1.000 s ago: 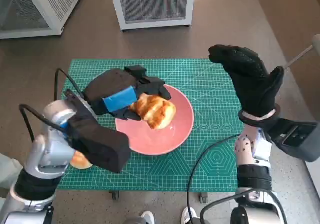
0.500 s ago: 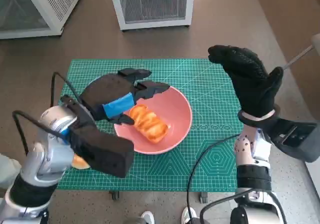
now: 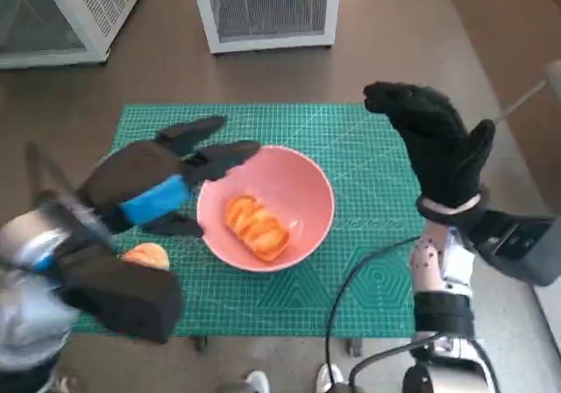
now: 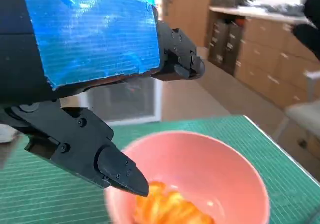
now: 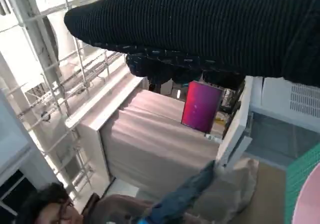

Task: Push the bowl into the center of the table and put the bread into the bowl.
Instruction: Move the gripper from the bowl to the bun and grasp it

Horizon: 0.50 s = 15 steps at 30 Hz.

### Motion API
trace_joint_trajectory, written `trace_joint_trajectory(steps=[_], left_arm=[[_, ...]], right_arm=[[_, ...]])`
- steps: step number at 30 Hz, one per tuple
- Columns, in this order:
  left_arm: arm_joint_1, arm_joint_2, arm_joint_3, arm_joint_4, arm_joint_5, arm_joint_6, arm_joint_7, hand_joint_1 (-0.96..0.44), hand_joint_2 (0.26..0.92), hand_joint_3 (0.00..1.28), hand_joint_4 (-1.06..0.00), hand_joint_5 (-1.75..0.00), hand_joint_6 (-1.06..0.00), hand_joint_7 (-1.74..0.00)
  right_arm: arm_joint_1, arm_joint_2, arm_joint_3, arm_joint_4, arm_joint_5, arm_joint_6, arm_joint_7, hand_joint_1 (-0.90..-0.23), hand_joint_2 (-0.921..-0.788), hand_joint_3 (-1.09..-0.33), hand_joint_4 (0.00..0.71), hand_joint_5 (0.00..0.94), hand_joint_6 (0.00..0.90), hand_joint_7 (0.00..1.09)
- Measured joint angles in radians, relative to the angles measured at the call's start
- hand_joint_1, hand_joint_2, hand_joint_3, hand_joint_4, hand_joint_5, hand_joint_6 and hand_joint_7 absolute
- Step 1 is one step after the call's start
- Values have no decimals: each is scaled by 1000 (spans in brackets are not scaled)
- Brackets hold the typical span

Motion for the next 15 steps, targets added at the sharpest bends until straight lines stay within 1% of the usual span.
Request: trace_joint_trajectory(steps=[4,8,12,15], left_arm=[[66,40,108,-74,-59,64,-50,-115,701,0,-82,-1,-287,-1],[123,79,210,-141,-120,161,-110,9,707,3,-53,-2,-261,-2],[161,117,281,-196,-166,263,-157,92,714,7,-37,0,-240,-1],[194,144,320,-230,-187,325,-180,122,717,8,-33,0,-233,0]], right_arm=[[5,0,0,-15,0,7,0,-556,-921,-592,249,1,359,4],[8,-1,-1,-21,0,10,0,-557,-921,-592,245,0,358,4],[10,-1,-2,-21,0,10,0,-558,-921,-592,242,0,357,3],[10,-1,-1,-21,0,11,0,-558,-921,-591,240,0,357,3]])
